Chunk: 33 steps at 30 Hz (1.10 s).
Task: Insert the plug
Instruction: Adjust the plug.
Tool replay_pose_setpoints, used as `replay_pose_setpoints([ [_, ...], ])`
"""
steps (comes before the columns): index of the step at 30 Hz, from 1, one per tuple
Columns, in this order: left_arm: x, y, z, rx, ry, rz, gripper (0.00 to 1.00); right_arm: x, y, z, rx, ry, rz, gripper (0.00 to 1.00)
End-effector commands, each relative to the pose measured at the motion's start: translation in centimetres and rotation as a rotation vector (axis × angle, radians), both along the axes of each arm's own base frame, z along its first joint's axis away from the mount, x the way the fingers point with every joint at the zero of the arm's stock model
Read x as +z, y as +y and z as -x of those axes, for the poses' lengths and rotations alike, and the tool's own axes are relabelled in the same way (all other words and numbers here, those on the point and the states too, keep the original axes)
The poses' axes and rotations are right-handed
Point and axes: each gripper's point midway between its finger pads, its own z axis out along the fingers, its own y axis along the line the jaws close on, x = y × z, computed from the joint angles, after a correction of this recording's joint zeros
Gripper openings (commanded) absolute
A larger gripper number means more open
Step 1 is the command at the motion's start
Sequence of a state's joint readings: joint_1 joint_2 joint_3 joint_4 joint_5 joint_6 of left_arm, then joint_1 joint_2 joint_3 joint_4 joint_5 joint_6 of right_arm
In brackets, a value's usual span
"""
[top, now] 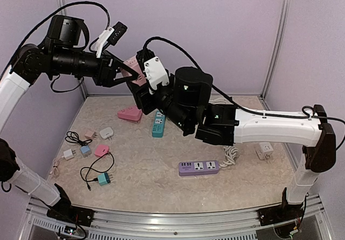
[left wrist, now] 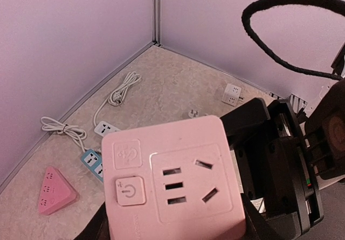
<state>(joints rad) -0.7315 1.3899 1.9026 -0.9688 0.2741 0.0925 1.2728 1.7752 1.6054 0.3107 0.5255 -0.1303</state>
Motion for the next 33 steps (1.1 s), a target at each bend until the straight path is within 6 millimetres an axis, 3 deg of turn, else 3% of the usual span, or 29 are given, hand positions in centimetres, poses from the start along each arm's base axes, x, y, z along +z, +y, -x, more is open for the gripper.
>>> replay_pose_setpoints([
  [1,-0.6,0.1,0.2,-0.040,-0.054,-0.058,0.07,1.7,0.8,1.4,0.079,0.006,-0.026,0.00],
  [2,-0.6,0.2,0.2,-0.045,-0.063,-0.068,0.03,1.6,0.8,1.5,0.086,0.013,-0.014,0.04],
  [3,-0.7,0.3,0.2,-0.052,-0.079,-0.085,0.00,1.4,0.7,1.6,0.090,0.025,0.001,0.17],
  [6,-1.6,1.2,0.1,-0.057,-0.133,-0.169,0.00,1.1,-0.4,2.0,0.105,0.066,0.055,0.77],
  [8,-2.2,2.3,-0.1,-0.045,-0.184,-0.249,0.00,0.4,-1.7,2.4,0.120,0.119,0.117,0.94],
  [9,-2.4,3.0,-0.3,-0.033,-0.212,-0.291,0.00,0.3,-2.6,2.7,0.143,0.150,0.133,0.98],
  [14,-4.1,5.1,-1.4,0.006,-0.305,-0.486,0.00,0.0,-5.4,4.3,0.329,0.408,0.083,1.00],
  [16,-4.6,5.0,-1.4,-0.015,-0.323,-0.527,0.00,0.4,-6.5,3.2,0.337,0.518,-0.011,1.00],
  [19,-5.1,4.5,-1.3,-0.034,-0.352,-0.575,0.00,-0.3,-8.0,-0.1,0.284,0.700,-0.150,1.00],
  [23,-4.6,4.2,-1.8,0.026,-0.407,-0.635,0.00,-1.3,-8.7,-2.4,0.143,0.760,-0.213,1.00],
  [27,-5.5,3.1,-1.5,0.006,-0.408,-0.663,0.00,-1.3,-6.5,-2.4,0.212,0.791,-0.237,1.00],
  [31,-5.7,2.3,-1.1,-0.021,-0.390,-0.634,0.00,-0.9,-3.2,-0.3,0.426,0.804,-0.227,0.99],
  [33,-5.5,2.2,-0.9,-0.023,-0.388,-0.622,0.00,-1.6,-2.6,-0.3,0.438,0.827,-0.205,1.00],
])
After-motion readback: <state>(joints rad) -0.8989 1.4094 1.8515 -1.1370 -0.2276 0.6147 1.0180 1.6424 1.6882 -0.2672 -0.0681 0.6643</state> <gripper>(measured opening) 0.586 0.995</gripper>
